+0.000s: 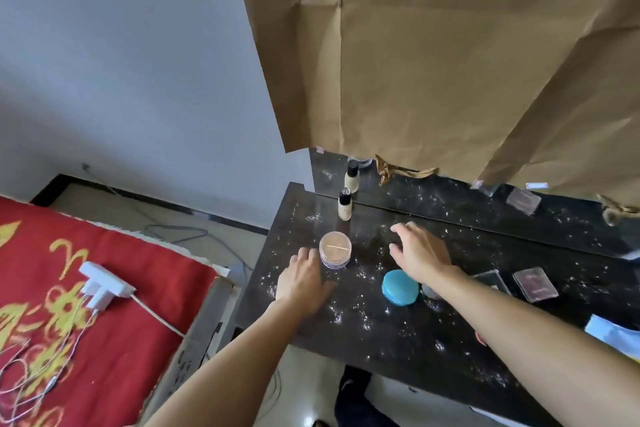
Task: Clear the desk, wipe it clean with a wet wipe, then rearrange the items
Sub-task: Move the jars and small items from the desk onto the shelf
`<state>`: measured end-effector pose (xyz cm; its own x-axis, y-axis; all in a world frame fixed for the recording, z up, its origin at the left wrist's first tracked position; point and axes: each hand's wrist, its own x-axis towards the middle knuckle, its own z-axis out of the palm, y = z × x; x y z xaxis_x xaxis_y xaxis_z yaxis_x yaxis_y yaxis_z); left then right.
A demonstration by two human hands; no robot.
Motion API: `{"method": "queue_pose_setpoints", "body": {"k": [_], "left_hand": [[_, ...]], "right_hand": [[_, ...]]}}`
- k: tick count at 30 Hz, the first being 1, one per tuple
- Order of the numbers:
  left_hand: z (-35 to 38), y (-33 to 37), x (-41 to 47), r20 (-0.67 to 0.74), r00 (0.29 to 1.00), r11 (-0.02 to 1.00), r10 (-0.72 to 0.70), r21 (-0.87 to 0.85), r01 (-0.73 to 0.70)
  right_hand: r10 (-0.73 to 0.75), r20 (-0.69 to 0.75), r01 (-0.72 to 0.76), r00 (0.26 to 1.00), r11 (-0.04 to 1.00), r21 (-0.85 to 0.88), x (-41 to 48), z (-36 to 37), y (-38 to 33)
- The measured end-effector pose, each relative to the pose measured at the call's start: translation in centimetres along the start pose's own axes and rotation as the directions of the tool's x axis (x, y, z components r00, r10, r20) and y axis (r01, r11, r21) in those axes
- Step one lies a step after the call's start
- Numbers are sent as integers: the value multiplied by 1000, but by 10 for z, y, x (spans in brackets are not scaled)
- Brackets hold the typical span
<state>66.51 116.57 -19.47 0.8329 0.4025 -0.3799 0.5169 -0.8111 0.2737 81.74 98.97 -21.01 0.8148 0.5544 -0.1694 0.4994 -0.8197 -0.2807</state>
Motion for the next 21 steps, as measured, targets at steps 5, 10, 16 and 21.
{"method": "queue_pose_setpoints", "body": {"k": [5, 10, 16, 21], "left_hand": [[16, 12, 68, 36, 999, 1000, -14, -15, 14], [40, 12, 100, 45, 999, 1000, 18, 21, -19], [40, -10, 102, 3, 998, 997, 57, -51, -57], [27, -42, 79, -34, 999, 978, -30, -209, 22]], "right_hand": [[-11, 24, 10, 1000, 998, 60, 52, 16, 9], [-61, 49, 55, 997, 991, 125, 87, 29, 4], [-83, 48, 71, 995, 975, 209, 119, 46, -30], [51, 25, -54, 998, 978, 202, 131, 63, -60]]}}
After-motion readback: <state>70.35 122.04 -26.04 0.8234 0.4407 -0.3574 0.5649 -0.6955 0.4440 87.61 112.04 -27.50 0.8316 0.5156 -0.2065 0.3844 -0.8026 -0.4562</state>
